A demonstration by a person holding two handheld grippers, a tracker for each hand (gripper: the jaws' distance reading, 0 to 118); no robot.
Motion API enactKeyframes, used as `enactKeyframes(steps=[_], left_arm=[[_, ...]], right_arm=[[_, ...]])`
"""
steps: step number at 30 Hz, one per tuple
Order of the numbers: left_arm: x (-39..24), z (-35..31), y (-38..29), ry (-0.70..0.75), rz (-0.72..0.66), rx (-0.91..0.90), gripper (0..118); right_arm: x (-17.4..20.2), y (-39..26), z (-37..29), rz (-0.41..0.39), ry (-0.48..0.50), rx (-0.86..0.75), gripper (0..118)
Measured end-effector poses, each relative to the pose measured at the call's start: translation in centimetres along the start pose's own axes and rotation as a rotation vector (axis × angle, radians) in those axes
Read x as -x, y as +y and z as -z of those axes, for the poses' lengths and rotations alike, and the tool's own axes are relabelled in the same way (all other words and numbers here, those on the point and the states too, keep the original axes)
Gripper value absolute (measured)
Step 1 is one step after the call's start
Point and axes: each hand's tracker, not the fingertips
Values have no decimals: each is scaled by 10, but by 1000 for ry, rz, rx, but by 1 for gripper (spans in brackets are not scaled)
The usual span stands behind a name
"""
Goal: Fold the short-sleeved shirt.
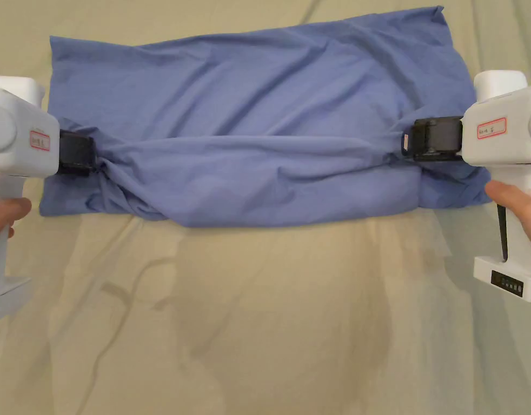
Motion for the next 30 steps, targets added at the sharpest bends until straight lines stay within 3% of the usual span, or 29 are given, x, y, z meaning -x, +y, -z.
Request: enactKeyframes(steps=[4,7,9,10,11,12,14,16,18,20,25,26,28,30], left_arm=[[15,-39,-19,-34,-81,-118,89],[14,-80,-45,6,-61,-235,89],[9,-105,-65,-58,-1,-285,87],[6,-118,-80,-114,42,-299,72],[2,-128,-91,-124,36,-308,43],[-4,-136,-102,-106,25,-302,1],[-14,-147,-126,-40,1,-342,0],[-21,-150,-141,-100,15,-240,0],[-26,-149,-154,-103,7,-263,0],[-29,-143,-153,-101,15,-247,0],[-16,-108,-121,-71,19,-251,0],[-13,-99,-112,-68,17,-249,15],[-8,-69,-97,-37,27,-190,94],[-6,-47,-85,-18,39,-180,95]], right_arm=[[-4,-19,-36,48,44,-84,118],[2,-40,-70,69,62,-124,118],[7,-58,-91,48,80,-144,112],[10,-70,-103,28,84,-154,89],[13,-81,-113,7,86,-157,45],[17,-95,-122,-22,85,-152,3],[23,-125,-133,-27,35,-193,3],[24,-146,-142,-32,69,-173,3],[27,-163,-142,8,83,-169,3],[24,-168,-144,50,118,-156,3],[29,-169,-147,24,98,-169,3],[30,-168,-147,22,99,-168,3],[32,-164,-144,29,113,-164,3],[34,-162,-139,35,122,-157,3]])
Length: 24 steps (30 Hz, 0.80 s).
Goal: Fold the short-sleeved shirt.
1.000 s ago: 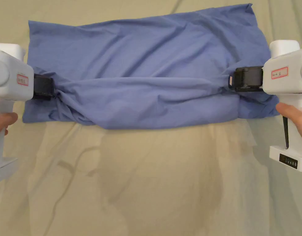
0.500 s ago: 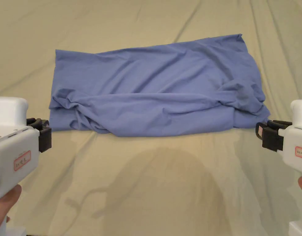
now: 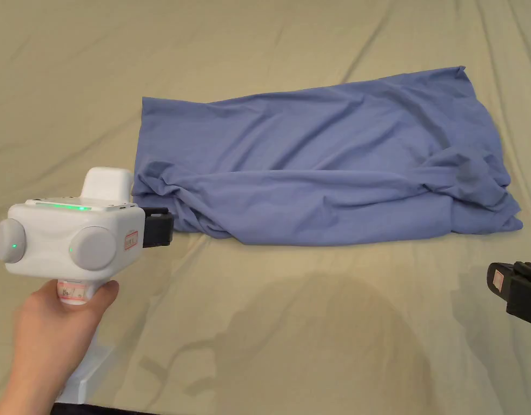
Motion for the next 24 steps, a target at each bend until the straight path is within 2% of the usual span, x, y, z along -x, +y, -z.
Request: enactKeyframes(steps=[5,6,7,8,9,11,13,14,15,16,17,20,24], left_arm=[[3,39,4,-41,25,74,92],[4,37,2,-94,12,79,78],[8,31,4,-197,-42,39,37],[9,28,4,-222,-81,22,5],[6,25,5,-136,-50,9,5],[-4,23,9,-125,43,61,5],[-6,16,11,-118,40,30,5],[-4,13,14,-120,34,31,5],[-1,8,17,-125,9,18,5],[3,4,17,-137,-15,7,5],[5,2,19,-144,-27,4,5],[11,-2,23,-153,-50,2,5],[7,3,22,-146,-41,16,5]], right_arm=[[7,5,16,-14,3,39,3],[9,7,19,-16,4,44,3],[8,7,21,-17,6,49,3],[10,8,22,-20,5,52,3],[11,9,24,-24,5,54,3],[10,12,28,-30,13,68,3],[8,15,31,-26,22,76,3],[5,17,32,-19,32,82,12],[0,20,33,1,44,88,42],[-5,22,33,20,45,83,100],[-9,25,36,24,42,88,117],[-28,38,39,18,-46,45,118],[-68,64,70,74,-100,60,118]])
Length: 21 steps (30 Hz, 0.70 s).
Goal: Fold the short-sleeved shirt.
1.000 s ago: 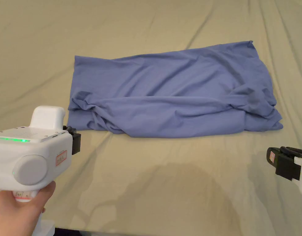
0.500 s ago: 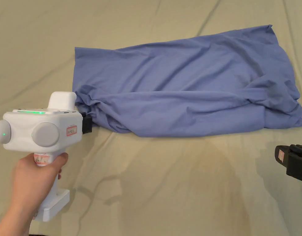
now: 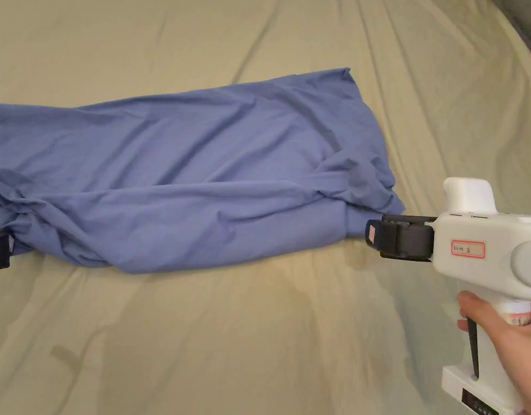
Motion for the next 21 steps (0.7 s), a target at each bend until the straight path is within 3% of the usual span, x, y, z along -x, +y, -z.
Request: enactKeyframes(steps=[4,5,6,7,8,10,21], left_arm=[[-4,7,-1,12,16,25,5],[-4,8,-1,11,13,31,5],[-3,10,-1,11,9,37,5],[-2,10,-1,10,7,42,5],[-2,11,-2,8,6,47,5],[-1,9,-2,5,9,49,5],[24,-44,19,-72,30,-28,5]], right_arm=[[-15,26,51,18,-37,47,118],[-16,28,62,21,-37,82,111],[-17,29,73,18,-16,122,88],[-14,29,81,20,4,175,25],[-11,25,86,18,22,186,12],[-4,19,74,8,-27,116,11],[-1,7,-38,0,86,-31,10]])
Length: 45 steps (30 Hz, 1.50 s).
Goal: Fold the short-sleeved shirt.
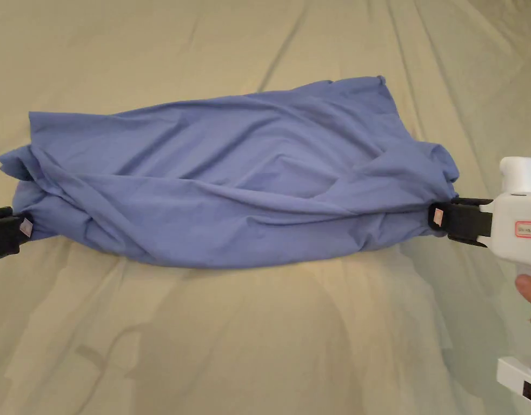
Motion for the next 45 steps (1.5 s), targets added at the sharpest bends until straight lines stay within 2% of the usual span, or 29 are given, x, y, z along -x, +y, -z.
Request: enactKeyframes(steps=[6,13,18,19,20,21,22,23,26,29,30,31,32,33,34,36,38,40,42,45], left_arm=[[12,-38,-18,40,98,18,5],[18,-25,-87,31,40,154,5],[14,-13,-114,32,-29,198,5],[15,-14,-113,23,-71,195,10],[16,-16,-113,34,-99,194,29],[16,-20,-113,63,-102,194,65],[15,-24,-115,101,-85,196,93],[15,-32,-114,142,-50,173,93],[9,-70,-106,237,-6,104,93],[-1,-118,-88,250,-15,-49,93],[-5,-135,-80,241,-28,-108,93],[-12,-154,-73,231,-31,-172,86],[-18,-167,-69,227,-15,-236,68],[-26,-179,-64,248,5,-304,32],[-33,-184,-59,300,13,-339,0],[-40,-186,-53,342,8,-381,0],[-38,-181,-38,244,-31,-300,0],[-39,-167,-29,241,-13,-336,0],[-38,-152,-10,220,18,-316,0],[-24,-113,21,161,22,-282,0]], right_arm=[[4,-44,-57,-15,-1,13,10],[-2,-108,-42,13,-12,165,10],[1,-117,-22,2,-36,217,10],[2,-115,-23,-1,-32,220,13],[5,-113,-25,-13,-33,219,34],[8,-111,-28,-31,-42,221,69],[10,-109,-32,-41,-47,224,105],[13,-108,-37,-49,-50,208,111],[23,-95,-62,-59,-73,135,111],[42,-74,-88,-103,-87,11,111],[47,-67,-98,-108,-77,-44,110],[54,-60,-107,-113,-57,-98,102],[60,-55,-116,-108,-32,-140,77],[67,-50,-126,-112,0,-190,30],[71,-49,-133,-120,30,-231,2],[80,-48,-135,-128,22,-291,2],[84,-44,-130,-164,49,-227,2],[86,-45,-125,-166,63,-235,2],[86,-43,-119,-149,94,-210,2],[83,-41,-111,-147,90,-196,2]])
